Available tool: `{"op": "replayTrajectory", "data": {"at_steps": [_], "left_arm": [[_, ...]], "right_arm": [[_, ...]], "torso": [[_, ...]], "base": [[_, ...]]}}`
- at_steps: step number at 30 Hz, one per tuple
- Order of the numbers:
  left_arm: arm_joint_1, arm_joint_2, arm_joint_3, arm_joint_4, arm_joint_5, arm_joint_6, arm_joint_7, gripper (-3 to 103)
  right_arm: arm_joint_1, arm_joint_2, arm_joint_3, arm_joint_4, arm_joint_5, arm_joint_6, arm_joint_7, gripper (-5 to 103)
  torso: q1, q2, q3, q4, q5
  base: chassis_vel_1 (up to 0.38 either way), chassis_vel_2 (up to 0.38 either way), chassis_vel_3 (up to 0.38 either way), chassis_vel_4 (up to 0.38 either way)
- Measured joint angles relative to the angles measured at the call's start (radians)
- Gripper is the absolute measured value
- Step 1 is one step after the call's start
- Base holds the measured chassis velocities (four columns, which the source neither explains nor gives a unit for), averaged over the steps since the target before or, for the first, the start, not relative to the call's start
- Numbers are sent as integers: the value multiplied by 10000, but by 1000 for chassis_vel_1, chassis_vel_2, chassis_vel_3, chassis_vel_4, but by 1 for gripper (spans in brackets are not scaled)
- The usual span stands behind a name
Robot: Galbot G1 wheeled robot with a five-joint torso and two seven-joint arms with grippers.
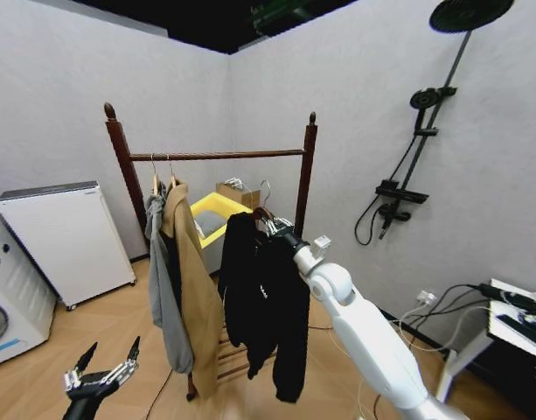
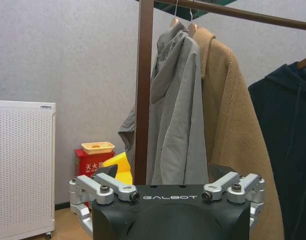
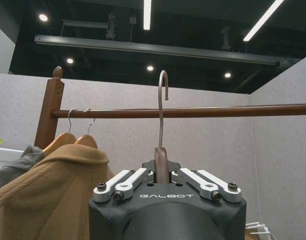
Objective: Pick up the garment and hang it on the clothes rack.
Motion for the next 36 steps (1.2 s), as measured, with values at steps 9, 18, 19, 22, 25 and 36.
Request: {"op": "replayTrajectory", "data": {"at_steps": [9,18,19,22,25,36], "left_arm": [[-2,1,1,0,0,0,0,100],[0,0,0,0,0,0,-2,100],[0,0,0,0,0,0,-2,100],[0,0,1,0,0,0,2,100],[0,0,0,0,0,0,-2,100],[-1,0,0,0,0,0,-3,100]], "right_arm": [[2279,17,-953,-811,271,-116,16,10],[4009,937,-2003,-2331,373,-390,196,10],[4009,937,-2003,-2331,373,-390,196,10],[4399,1332,-2275,-3172,201,-378,234,10],[4696,1662,-2395,-3847,32,-333,245,10],[5477,2693,-2350,-6138,-682,-68,0,10]], "torso": [[3,-2,-1,-5,-6],[-8,3,-3,2,-3],[-8,3,-3,2,-3],[0,2,0,-1,0],[4,0,1,0,-1],[2,1,0,1,-3]], "base": [[-101,88,75,-65],[41,-16,-37,17],[0,0,0,0],[0,0,0,0],[0,0,0,0],[0,0,0,0]]}}
